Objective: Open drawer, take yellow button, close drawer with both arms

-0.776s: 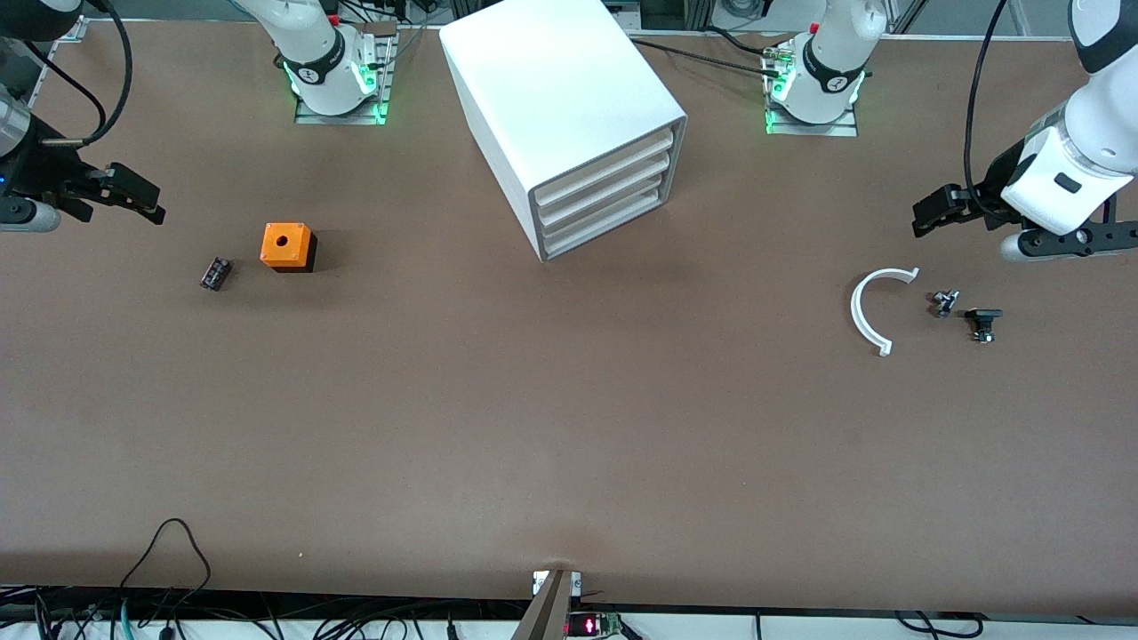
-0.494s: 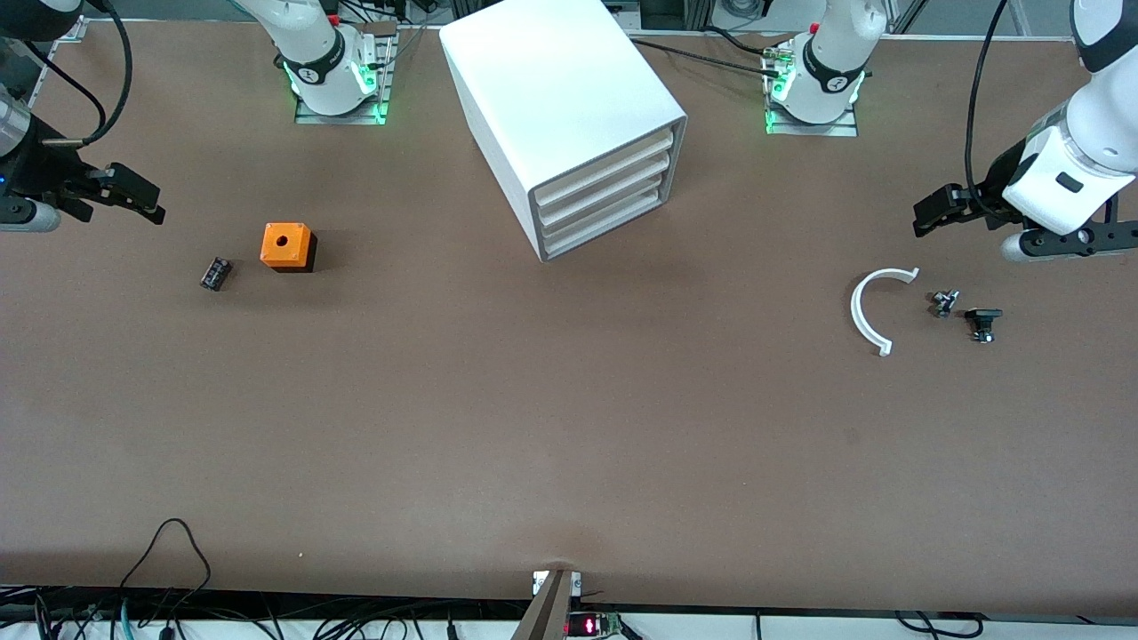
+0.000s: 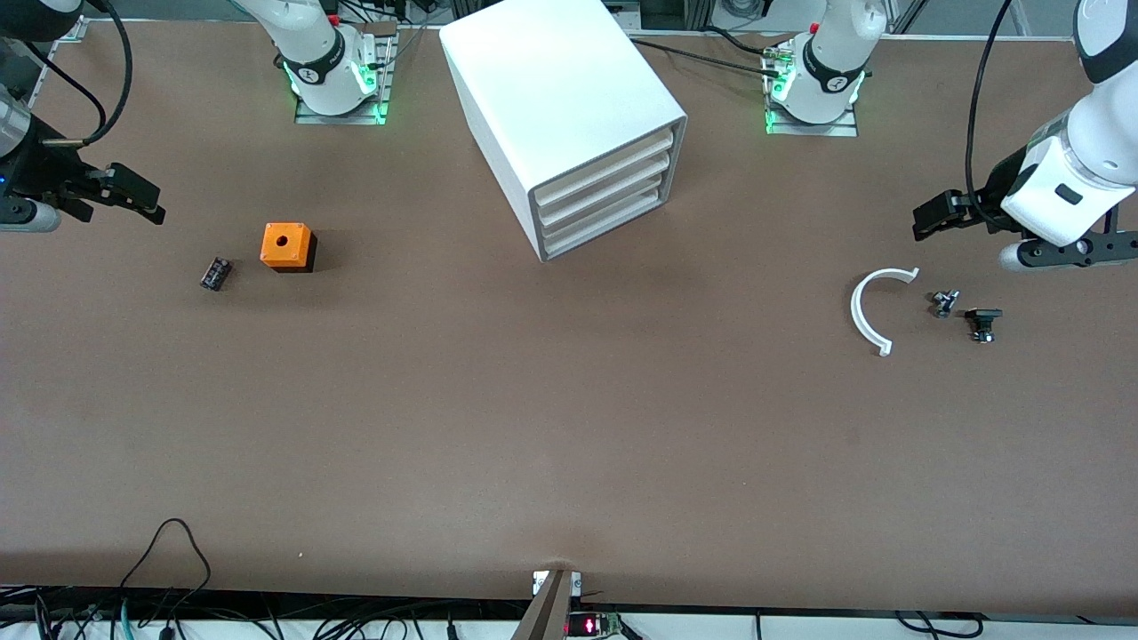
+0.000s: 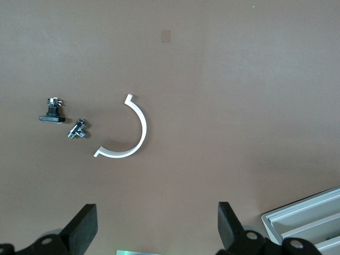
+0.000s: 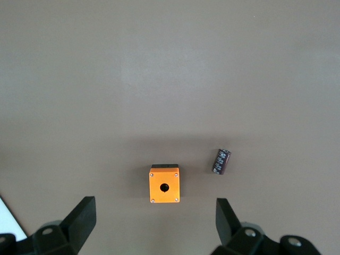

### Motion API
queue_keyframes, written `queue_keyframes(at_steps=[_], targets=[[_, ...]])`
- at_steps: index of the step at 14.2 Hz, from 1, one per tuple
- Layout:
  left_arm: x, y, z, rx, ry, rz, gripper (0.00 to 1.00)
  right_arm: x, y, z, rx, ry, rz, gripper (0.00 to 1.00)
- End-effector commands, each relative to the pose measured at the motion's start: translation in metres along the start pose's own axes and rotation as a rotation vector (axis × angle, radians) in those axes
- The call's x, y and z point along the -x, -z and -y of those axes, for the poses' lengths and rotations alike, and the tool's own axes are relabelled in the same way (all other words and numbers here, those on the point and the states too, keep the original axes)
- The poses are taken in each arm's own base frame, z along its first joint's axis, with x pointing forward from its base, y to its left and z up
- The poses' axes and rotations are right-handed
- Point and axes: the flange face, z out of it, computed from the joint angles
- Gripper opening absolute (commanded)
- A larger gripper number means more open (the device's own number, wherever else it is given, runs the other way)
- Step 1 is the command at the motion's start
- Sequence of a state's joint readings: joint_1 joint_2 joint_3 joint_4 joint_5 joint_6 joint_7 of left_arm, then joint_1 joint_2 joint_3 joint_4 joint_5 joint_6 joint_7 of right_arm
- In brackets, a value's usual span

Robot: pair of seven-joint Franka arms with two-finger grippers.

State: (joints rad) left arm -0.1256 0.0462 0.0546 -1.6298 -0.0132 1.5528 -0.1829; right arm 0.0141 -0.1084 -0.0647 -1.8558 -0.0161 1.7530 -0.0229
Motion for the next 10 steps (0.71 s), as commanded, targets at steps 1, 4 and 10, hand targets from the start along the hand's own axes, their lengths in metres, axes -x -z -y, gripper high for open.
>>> queue_keyframes(at_steps=[1,4,10], targets=[[-0.016,0.002,-0.008,-0.019,-0.015,0.027,1.0,-0.003,0.001,-0.002,0.008,0.006,0.003,1.0],[-0.026,-0.018,-0.015,-0.026,-0.031,0.074,1.0,-0.011,0.003,-0.002,0.007,0.008,-0.002,1.0],[-0.026,-0.046,-0.032,-0.015,-0.062,0.153,1.0,-0.022,-0.011,0.015,0.01,0.042,0.024,1.0]])
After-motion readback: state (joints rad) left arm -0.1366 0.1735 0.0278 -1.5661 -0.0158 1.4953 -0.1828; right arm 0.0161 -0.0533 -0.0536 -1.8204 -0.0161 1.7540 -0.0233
